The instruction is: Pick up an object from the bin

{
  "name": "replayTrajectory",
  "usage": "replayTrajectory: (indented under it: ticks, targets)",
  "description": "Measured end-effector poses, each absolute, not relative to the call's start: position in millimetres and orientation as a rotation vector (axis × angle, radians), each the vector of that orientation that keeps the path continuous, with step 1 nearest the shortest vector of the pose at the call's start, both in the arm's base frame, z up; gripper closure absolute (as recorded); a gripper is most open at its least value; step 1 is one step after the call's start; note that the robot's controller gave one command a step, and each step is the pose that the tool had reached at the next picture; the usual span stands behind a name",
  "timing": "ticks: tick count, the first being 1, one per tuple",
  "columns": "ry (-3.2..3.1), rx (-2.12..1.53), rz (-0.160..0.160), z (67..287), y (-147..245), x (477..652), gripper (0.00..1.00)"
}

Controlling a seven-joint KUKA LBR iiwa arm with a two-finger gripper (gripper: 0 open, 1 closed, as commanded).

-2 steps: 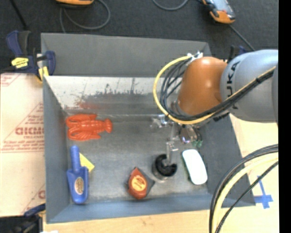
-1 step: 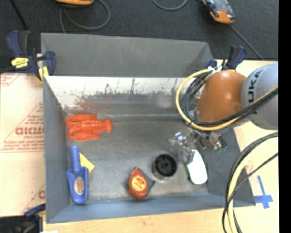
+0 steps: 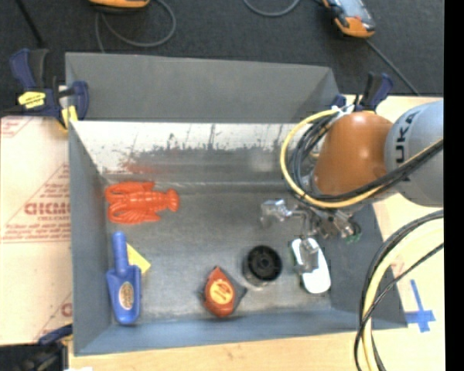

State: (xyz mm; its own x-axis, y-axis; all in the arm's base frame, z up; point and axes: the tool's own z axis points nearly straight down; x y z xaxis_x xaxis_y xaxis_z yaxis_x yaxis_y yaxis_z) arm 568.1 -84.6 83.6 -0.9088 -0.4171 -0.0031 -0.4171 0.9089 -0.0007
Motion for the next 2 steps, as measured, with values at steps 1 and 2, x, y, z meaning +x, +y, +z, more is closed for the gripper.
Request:
replayTrajectory:
  ticks: [1, 2]
  targets:
    - [3.066, -0.669, 0.000, 84, -85, 568.1, 0.00]
    - [3.041, -0.777, -0.002, 79, -80, 551.8, 0.00]
